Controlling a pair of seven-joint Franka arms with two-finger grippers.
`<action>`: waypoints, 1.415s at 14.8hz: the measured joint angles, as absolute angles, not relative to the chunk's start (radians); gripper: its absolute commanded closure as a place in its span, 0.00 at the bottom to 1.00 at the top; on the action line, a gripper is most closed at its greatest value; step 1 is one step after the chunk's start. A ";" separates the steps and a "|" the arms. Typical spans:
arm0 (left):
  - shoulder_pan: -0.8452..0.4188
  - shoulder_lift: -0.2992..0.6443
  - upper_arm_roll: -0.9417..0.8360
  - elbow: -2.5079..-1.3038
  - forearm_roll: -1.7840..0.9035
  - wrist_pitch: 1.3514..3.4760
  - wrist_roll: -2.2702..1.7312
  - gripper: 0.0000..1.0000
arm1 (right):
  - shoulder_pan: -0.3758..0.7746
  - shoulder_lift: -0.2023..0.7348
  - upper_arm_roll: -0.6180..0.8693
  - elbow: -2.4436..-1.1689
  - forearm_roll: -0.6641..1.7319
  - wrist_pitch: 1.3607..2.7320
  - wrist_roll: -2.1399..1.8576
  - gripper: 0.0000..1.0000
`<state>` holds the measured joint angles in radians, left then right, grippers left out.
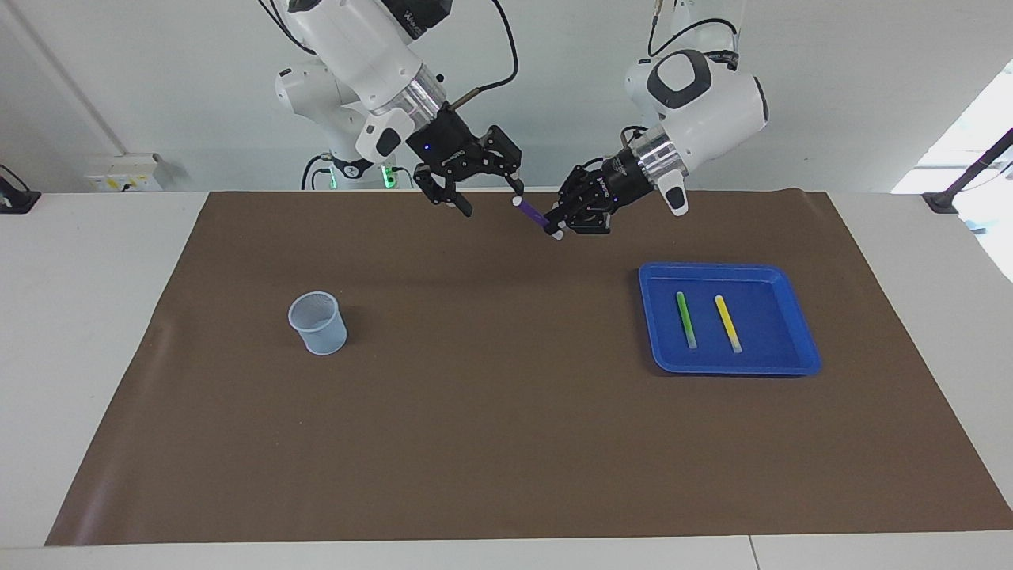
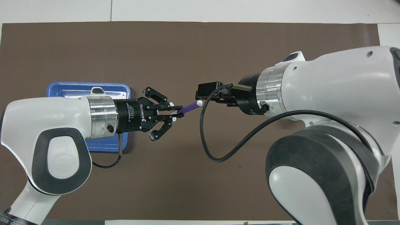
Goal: Transfer and insert pens with both arms
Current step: 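Grasp the purple pen tip with the right gripper, open the left gripper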
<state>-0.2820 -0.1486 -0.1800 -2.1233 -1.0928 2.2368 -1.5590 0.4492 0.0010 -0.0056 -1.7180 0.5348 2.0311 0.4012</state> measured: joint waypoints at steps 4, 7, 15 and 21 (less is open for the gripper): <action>-0.282 -0.150 -0.180 -2.131 -1.116 2.249 -1.559 1.00 | 0.479 0.001 -0.005 -1.733 0.535 2.054 0.399 0.00; -0.283 -0.153 -0.180 -2.132 -1.125 2.258 -1.566 1.00 | 0.488 0.011 -0.005 -1.742 0.535 2.081 0.384 0.00; -0.302 -0.157 -0.182 -2.142 -1.138 2.299 -1.583 1.00 | 0.513 0.030 -0.005 -1.744 0.535 2.140 0.384 0.18; -0.303 -0.159 -0.182 -2.147 -1.138 2.300 -1.584 1.00 | 0.518 0.030 -0.006 -1.744 0.535 2.140 0.384 1.00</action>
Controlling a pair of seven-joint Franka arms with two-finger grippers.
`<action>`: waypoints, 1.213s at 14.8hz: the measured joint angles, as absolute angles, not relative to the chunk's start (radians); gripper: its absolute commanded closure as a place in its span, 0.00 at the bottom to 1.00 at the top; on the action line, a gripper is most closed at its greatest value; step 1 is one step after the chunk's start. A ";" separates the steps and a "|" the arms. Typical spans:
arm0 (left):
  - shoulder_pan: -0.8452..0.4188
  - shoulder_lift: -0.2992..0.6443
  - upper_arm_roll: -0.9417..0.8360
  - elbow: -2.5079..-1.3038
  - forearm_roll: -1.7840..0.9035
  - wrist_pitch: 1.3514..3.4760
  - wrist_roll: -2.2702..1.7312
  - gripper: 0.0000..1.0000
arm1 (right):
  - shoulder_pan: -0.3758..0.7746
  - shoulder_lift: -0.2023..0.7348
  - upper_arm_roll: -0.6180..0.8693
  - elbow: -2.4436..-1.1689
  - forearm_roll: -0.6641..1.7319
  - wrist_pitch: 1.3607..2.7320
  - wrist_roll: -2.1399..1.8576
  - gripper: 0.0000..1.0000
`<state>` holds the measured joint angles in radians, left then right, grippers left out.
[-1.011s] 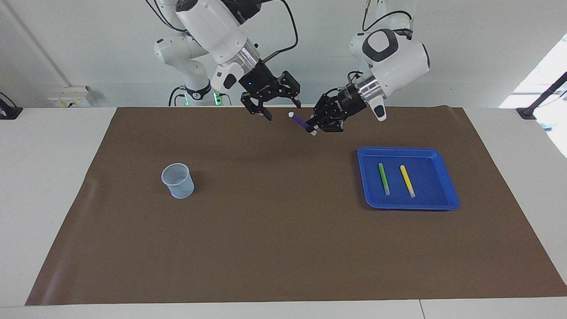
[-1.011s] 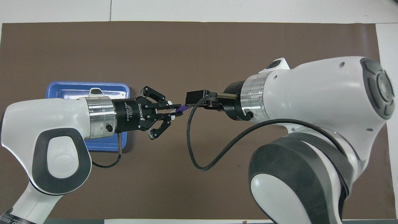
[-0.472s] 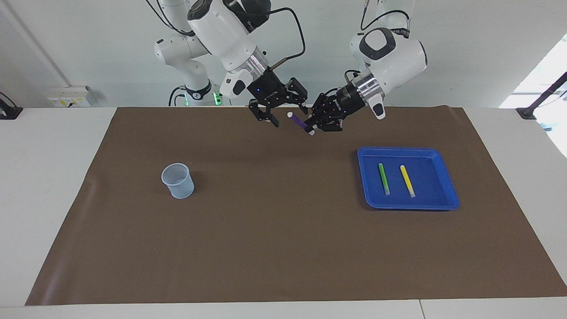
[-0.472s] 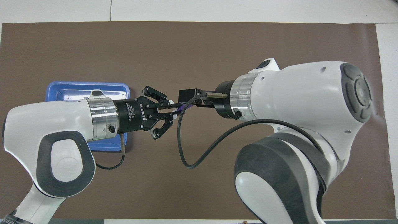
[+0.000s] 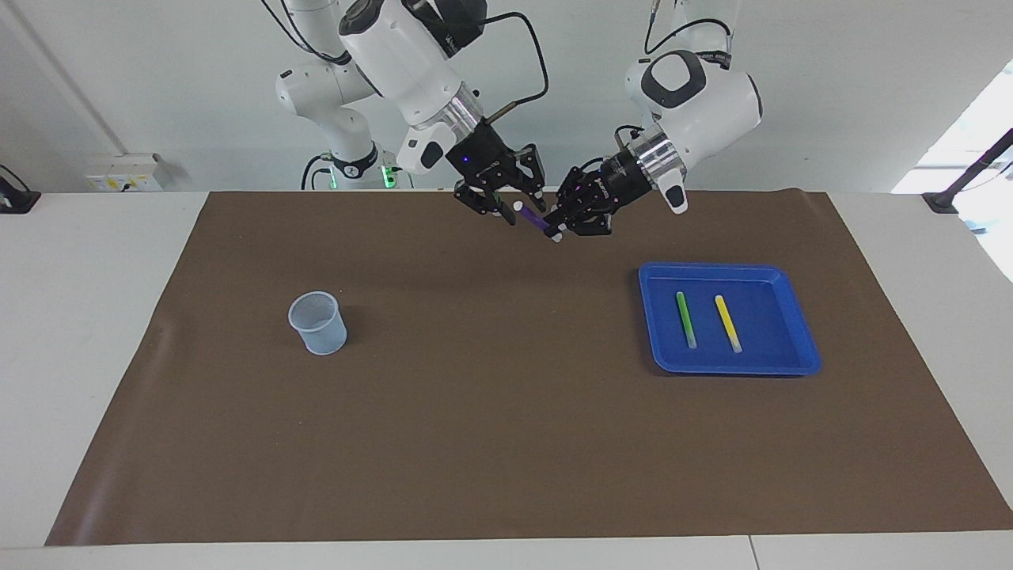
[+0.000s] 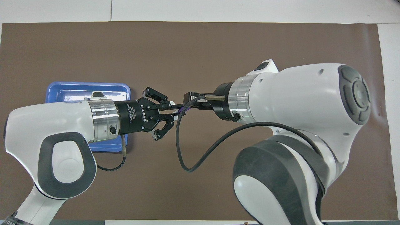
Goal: Transfer and insert pens with both arms
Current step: 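Grasp the purple pen tip with the right gripper, open the left gripper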
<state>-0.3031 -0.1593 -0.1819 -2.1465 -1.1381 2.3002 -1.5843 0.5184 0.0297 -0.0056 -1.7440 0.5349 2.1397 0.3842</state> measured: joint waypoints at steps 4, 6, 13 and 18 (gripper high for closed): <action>-0.304 -0.163 -0.182 -2.151 -1.139 2.301 -1.584 1.00 | 0.519 0.030 -0.005 -1.744 0.535 2.140 0.385 1.00; -0.304 -0.164 -0.182 -2.151 -1.139 2.302 -1.585 1.00 | 0.519 0.029 -0.005 -1.743 0.535 2.140 0.385 1.00; -0.306 -0.178 -0.182 -2.152 -1.139 2.304 -1.591 0.00 | 0.513 0.030 -0.015 -1.744 0.534 2.141 0.385 1.00; -0.305 -0.185 -0.181 -2.155 -1.136 2.304 -1.522 0.00 | 0.438 0.030 -0.021 -1.782 0.497 2.141 0.341 1.00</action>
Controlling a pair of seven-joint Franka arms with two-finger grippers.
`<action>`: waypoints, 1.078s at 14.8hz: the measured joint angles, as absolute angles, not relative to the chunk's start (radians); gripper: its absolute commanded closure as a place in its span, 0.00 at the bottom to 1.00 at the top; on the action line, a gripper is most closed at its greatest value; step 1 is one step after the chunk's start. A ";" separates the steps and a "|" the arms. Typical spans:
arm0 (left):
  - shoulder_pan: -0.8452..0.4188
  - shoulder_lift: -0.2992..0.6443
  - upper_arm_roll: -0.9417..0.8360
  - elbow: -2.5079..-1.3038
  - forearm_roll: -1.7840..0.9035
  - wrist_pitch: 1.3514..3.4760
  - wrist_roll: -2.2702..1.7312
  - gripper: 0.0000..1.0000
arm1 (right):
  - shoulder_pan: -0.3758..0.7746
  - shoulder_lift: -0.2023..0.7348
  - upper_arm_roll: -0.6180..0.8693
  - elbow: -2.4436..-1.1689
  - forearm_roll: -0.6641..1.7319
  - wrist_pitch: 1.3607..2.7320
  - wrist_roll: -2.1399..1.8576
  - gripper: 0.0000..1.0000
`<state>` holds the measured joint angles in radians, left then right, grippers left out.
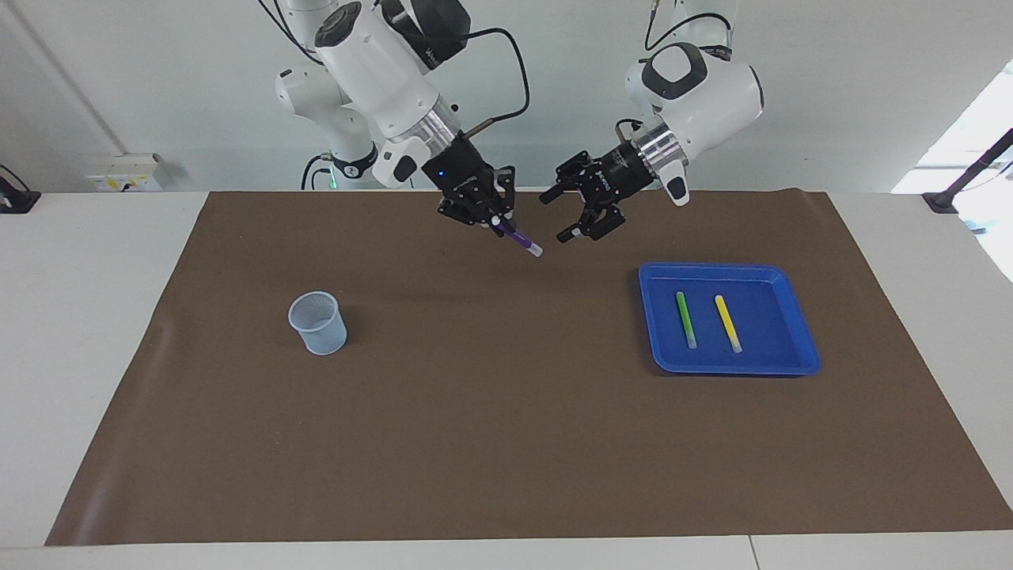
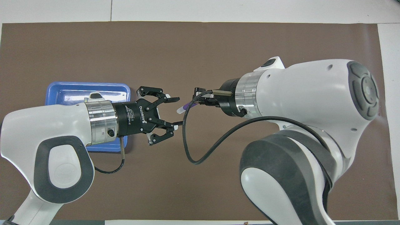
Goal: Transfer and insert pens with both arms
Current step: 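Carry the purple pen into the cup while the left gripper reaches yellow pen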
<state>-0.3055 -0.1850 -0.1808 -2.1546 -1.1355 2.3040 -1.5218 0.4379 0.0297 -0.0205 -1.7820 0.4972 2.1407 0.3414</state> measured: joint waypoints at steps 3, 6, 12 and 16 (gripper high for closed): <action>-0.267 -0.192 -0.175 -2.189 -1.054 2.296 -1.318 0.00 | 0.383 0.023 -0.022 -1.826 0.380 2.141 0.272 1.00; -0.175 -0.202 -0.171 -2.205 -0.838 2.165 -1.065 0.00 | 0.317 0.006 -0.023 -1.879 0.262 2.141 0.197 1.00; -0.004 -0.187 -0.162 -2.210 -0.453 2.025 -0.493 0.00 | 0.197 -0.008 -0.025 -1.961 0.014 2.149 0.028 1.00; 0.082 -0.126 -0.159 -2.202 -0.241 2.061 -0.190 0.00 | 0.173 -0.016 -0.024 -1.997 -0.121 2.138 0.028 1.00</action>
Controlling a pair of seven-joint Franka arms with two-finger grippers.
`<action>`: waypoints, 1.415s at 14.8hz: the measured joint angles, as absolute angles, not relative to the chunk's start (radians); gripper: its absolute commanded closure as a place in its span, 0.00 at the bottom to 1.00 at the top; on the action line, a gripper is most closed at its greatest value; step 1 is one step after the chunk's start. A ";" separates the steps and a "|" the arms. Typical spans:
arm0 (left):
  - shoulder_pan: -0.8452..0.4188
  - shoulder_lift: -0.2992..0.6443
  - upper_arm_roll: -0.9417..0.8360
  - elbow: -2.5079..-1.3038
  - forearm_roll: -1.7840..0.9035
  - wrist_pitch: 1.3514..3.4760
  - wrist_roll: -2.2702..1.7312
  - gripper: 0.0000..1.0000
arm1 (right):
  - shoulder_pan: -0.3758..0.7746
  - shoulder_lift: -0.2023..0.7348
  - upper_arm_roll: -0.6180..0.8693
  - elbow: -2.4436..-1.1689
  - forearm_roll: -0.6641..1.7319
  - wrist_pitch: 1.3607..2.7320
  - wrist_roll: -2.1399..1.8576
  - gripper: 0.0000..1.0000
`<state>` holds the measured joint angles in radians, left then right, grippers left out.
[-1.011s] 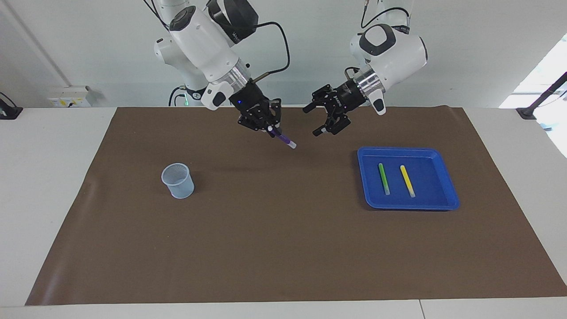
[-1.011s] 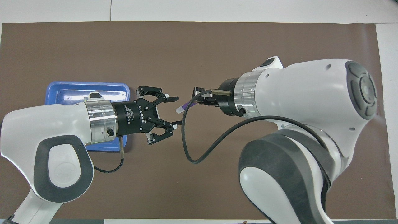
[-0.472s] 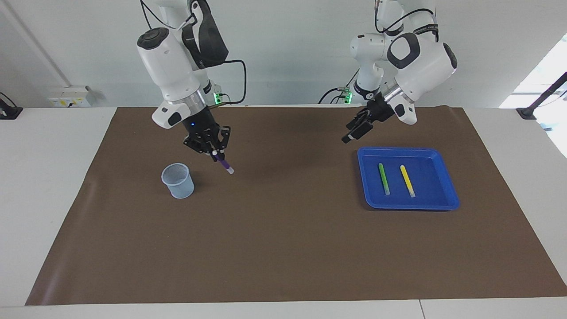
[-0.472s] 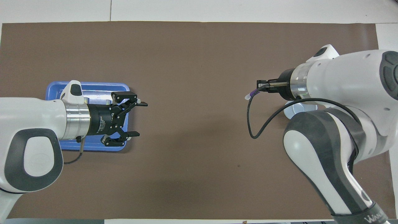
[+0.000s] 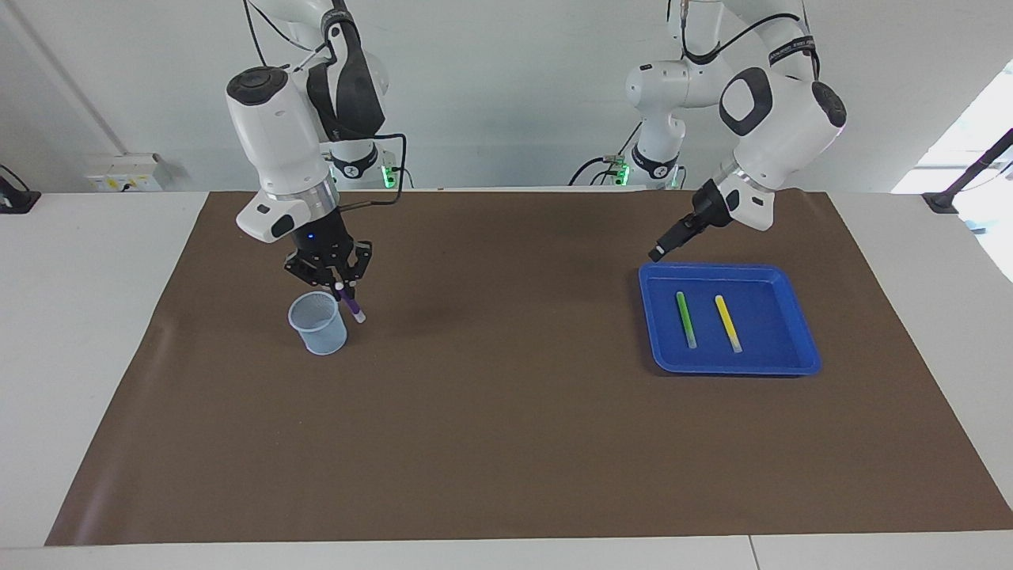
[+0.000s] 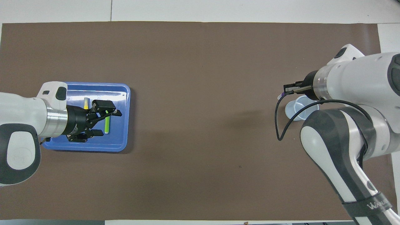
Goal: Transfer and insert pens with both arms
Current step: 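Carry the purple pen into the cup while the left gripper reaches yellow pen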
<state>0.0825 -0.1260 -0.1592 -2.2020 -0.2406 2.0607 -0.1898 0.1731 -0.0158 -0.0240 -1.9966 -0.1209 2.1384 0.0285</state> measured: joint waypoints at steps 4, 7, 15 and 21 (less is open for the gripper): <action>0.105 -0.014 -0.159 -2.195 -0.061 2.193 -0.080 0.00 | 0.139 -0.046 -0.024 -2.073 -0.153 2.136 0.027 1.00; 0.126 0.084 -0.159 -2.158 -0.009 2.269 0.016 0.00 | 0.131 -0.056 -0.024 -2.106 -0.157 2.141 0.027 1.00; 0.145 0.271 -0.159 -2.065 0.087 2.371 0.114 0.06 | 0.078 -0.056 -0.023 -2.233 -0.158 2.304 0.027 0.68; 0.145 0.277 -0.160 -2.061 0.091 2.319 0.133 0.08 | 0.070 -0.056 -0.018 -2.230 -0.158 2.315 0.027 0.00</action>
